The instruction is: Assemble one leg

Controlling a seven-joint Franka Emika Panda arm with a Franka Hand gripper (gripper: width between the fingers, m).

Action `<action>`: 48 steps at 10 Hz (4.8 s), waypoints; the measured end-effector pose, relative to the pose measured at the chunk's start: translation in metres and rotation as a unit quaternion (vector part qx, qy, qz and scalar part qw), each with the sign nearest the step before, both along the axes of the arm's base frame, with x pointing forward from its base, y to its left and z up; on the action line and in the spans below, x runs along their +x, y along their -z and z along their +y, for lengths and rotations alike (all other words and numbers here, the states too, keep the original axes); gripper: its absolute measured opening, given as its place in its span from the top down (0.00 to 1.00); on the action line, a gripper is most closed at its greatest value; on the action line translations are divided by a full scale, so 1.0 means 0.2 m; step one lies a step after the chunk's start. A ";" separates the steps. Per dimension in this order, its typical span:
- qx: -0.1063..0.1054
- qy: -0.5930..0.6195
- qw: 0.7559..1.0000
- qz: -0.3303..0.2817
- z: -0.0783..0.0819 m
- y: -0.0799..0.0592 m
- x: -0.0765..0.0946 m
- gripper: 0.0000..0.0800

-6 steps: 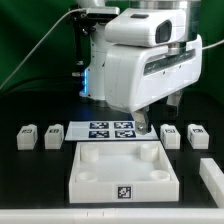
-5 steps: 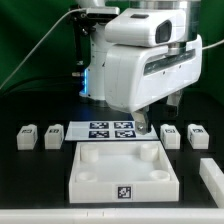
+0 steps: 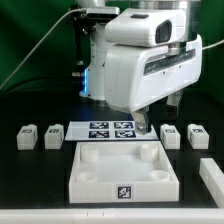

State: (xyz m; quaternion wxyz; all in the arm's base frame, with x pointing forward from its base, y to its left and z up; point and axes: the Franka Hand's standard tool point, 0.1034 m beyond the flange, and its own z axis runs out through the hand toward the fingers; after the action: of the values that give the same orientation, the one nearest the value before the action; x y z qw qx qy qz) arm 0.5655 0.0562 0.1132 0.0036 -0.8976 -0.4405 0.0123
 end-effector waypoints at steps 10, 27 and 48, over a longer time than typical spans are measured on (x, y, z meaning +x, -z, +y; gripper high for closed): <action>0.024 -0.372 0.928 -0.006 -0.26 0.46 -0.73 0.19; 0.025 -0.321 0.947 -0.003 -0.24 0.48 -0.66 0.93; 0.035 -0.311 0.949 -0.028 0.02 0.48 -0.38 0.20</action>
Offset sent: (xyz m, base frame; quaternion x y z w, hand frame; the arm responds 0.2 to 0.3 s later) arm -0.1000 -0.0152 -0.0197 -0.0109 0.0405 -0.4308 0.9015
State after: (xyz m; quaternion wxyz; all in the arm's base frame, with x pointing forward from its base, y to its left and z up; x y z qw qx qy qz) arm 0.4897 0.0599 0.0163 0.0186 -0.7155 -0.6978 -0.0272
